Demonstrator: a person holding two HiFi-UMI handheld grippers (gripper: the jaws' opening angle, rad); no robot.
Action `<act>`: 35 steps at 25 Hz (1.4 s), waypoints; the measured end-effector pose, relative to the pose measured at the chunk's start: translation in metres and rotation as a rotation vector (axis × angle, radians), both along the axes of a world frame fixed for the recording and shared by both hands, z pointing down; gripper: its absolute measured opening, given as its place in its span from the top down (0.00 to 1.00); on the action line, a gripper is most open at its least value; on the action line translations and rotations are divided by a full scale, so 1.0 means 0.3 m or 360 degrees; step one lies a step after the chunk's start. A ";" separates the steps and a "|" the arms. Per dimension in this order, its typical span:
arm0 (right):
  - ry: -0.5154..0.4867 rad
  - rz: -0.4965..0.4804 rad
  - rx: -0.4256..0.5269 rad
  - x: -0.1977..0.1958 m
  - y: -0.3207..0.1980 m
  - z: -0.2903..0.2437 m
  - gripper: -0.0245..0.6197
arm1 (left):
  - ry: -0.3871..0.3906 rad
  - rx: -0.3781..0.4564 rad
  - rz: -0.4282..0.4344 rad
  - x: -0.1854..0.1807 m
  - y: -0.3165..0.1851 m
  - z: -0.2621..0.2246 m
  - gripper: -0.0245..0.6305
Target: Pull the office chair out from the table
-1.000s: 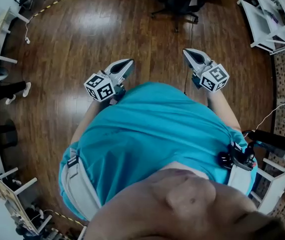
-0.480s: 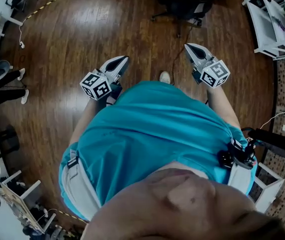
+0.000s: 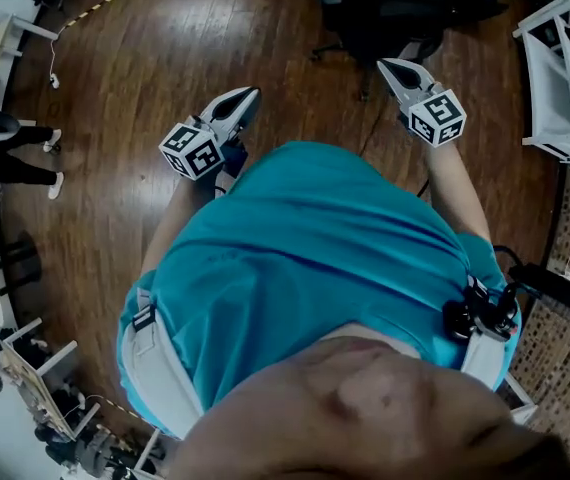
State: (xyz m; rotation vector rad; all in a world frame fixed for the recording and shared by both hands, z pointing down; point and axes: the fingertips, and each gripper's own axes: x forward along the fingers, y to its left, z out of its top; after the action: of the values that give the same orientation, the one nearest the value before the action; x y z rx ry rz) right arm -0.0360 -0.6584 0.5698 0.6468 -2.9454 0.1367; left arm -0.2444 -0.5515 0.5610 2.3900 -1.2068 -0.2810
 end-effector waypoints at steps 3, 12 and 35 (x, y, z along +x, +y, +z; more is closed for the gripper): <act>0.0127 0.0039 0.0162 0.007 -0.168 -0.053 0.96 | -0.0061 0.0009 0.0053 -0.016 -0.123 -0.005 0.96; 0.1379 -0.0124 0.0420 -0.028 -0.647 0.180 0.56 | -0.0036 0.0058 0.0266 -0.190 -0.611 -0.119 0.96; 0.2517 -0.0696 0.0097 0.222 -0.707 0.624 0.85 | 0.0072 -0.0074 0.0401 -0.278 -0.879 -0.009 0.96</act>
State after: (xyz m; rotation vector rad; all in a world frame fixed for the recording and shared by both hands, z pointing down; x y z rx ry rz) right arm 0.0305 -0.8704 0.7571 -0.0231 -1.4599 -0.3487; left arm -0.3277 -0.8152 0.5585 2.4482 -0.8703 -0.2221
